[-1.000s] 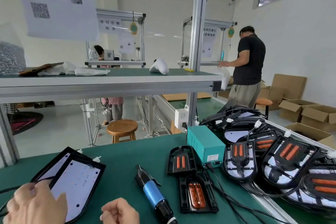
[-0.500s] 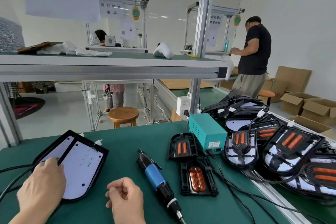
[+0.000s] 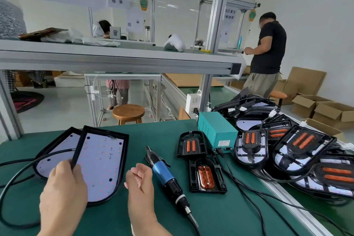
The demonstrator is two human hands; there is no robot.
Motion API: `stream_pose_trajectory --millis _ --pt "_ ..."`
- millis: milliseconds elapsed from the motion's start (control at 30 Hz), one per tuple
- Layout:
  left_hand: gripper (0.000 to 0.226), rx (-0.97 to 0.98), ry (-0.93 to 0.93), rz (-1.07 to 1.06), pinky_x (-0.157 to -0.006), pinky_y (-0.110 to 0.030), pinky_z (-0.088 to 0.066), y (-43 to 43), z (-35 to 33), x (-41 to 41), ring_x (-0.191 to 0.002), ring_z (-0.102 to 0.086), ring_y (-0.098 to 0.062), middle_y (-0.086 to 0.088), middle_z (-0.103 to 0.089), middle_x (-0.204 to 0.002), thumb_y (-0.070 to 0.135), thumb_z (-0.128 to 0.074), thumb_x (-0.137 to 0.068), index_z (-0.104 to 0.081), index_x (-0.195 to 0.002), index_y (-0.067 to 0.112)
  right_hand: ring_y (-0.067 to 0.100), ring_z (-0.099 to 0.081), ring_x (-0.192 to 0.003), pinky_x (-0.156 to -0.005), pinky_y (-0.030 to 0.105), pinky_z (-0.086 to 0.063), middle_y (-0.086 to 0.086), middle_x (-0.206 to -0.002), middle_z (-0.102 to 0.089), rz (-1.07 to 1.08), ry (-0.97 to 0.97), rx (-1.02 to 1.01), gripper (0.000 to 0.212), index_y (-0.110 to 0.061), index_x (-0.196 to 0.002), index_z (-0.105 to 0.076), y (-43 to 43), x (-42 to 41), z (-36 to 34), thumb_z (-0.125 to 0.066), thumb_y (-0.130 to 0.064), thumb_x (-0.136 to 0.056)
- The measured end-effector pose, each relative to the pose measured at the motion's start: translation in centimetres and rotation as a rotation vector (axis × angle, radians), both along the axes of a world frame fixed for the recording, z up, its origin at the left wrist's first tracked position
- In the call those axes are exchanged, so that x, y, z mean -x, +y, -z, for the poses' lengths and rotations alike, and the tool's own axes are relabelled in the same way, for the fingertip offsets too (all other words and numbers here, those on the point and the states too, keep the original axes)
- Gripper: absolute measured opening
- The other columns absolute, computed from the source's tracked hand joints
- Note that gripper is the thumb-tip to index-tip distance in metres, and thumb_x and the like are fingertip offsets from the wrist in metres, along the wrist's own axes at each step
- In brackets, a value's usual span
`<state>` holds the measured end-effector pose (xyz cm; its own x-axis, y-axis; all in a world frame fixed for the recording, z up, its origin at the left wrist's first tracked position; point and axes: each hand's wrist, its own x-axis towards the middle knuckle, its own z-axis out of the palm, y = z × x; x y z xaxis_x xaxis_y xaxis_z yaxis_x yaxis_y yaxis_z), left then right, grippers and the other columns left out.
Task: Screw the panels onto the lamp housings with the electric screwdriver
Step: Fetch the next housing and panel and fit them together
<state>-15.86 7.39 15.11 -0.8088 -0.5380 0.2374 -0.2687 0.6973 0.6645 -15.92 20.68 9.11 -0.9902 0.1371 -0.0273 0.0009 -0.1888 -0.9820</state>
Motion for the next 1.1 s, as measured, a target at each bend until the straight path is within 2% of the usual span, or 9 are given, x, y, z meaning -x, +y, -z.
stream_pose_trajectory --millis 167,300,400,467,600,667,800,967,1100 --pt "0.025 -0.233 0.016 0.033 -0.09 -0.048 -0.04 2.7 0.6 -3.0 -0.099 -0.053 -0.046 -0.028 -0.06 -0.111 0.019 -0.049 -0.101 -0.057 -0.119 0.003 0.002 -0.053 -0.127 -0.113 0.037 -0.04 -0.02 -0.138 -0.054 -0.13 -0.077 0.27 0.074 -0.041 -0.138 -0.045 1.0 0.1 -0.8 -0.065 -0.068 -0.072" --pt "0.02 -0.353 0.058 0.02 -0.087 -0.047 -0.04 4.0 1.1 -4.9 -0.096 -0.056 -0.046 -0.029 -0.062 -0.101 0.015 -0.053 -0.099 -0.06 -0.11 0.0 0.032 -0.057 -0.131 -0.115 0.05 -0.04 0.014 -0.141 -0.06 -0.312 -0.179 0.464 0.09 -0.011 -0.145 -0.052 1.5 -0.1 -1.8 -0.074 -0.061 -0.074" --pt "0.027 -0.362 0.105 0.028 -0.077 -0.046 -0.042 4.7 1.0 -6.1 -0.084 -0.056 -0.043 -0.028 -0.06 -0.098 0.026 -0.05 -0.099 -0.059 -0.101 0.0 0.032 -0.065 -0.118 -0.099 0.04 -0.052 0.018 -0.131 -0.067 -0.488 -0.214 0.557 0.062 -0.006 -0.128 -0.069 2.5 -0.8 -2.5 -0.068 -0.048 -0.082" --pt "0.035 -0.607 0.057 0.14 -0.064 -0.042 -0.043 4.3 -0.4 -6.8 -0.067 -0.054 -0.04 -0.023 -0.055 -0.084 0.026 -0.037 -0.085 -0.057 -0.097 0.0 0.031 -0.069 -0.107 -0.091 0.036 -0.054 0.016 -0.122 -0.071 -0.508 -0.223 0.564 0.046 -0.008 -0.117 -0.076 3.2 -0.6 -2.4 -0.061 -0.039 -0.086" --pt "0.058 -0.939 0.12 0.051 -0.077 -0.045 -0.047 2.5 0.5 -4.5 -0.084 -0.06 -0.037 -0.025 -0.064 -0.108 0.05 -0.032 -0.098 -0.061 -0.104 -0.001 0.031 -0.068 -0.083 -0.075 0.031 -0.053 0.014 -0.098 -0.073 -0.416 -0.234 0.604 0.032 -0.007 -0.094 -0.077 3.5 -0.3 -2.1 -0.062 -0.032 -0.081" --pt "0.059 -1.263 0.086 0.035 -0.08 -0.044 -0.05 1.9 0.5 -3.5 -0.088 -0.06 -0.04 -0.034 -0.054 -0.129 0.046 -0.039 -0.105 -0.052 -0.128 -0.007 0.031 -0.066 -0.075 -0.068 0.03 -0.052 0.015 -0.091 -0.071 -0.365 -0.241 0.647 0.028 -0.005 -0.09 -0.073 3.6 -0.1 -2.0 -0.065 -0.029 -0.077" --pt "0.067 -1.549 0.112 0.041 -0.107 -0.052 -0.041 0.7 0.6 -2.7 -0.114 -0.054 -0.047 -0.036 -0.043 -0.142 0.038 -0.055 -0.1 -0.028 -0.153 0.008 0.03 -0.066 -0.065 -0.061 0.027 -0.053 0.013 -0.08 -0.07 -0.348 -0.289 0.702 0.022 -0.004 -0.08 -0.072 4.0 -0.2 -2.3 -0.062 -0.023 -0.084" --pt "0.023 -1.393 0.114 0.128 -0.101 -0.052 -0.044 0.1 0.8 -1.8 -0.121 -0.057 -0.038 -0.022 -0.059 -0.127 0.024 -0.05 -0.103 -0.056 -0.123 0.013 0.03 -0.063 -0.068 -0.064 0.029 -0.051 0.015 -0.085 -0.066 -0.367 -0.347 0.701 0.023 -0.002 -0.093 -0.066 3.8 -0.4 -2.7 -0.063 -0.023 -0.084" --pt "0.021 -1.366 0.106 0.297 -0.086 -0.043 -0.053 0.9 0.7 -1.4 -0.073 -0.076 -0.019 -0.01 -0.074 -0.098 0.015 -0.044 -0.103 -0.064 -0.105 0.021 0.029 -0.064 -0.066 -0.063 0.028 -0.051 0.014 -0.083 -0.068 -0.396 -0.36 0.704 0.026 -0.002 -0.091 -0.069 3.8 -0.7 -2.9 -0.064 -0.026 -0.083"
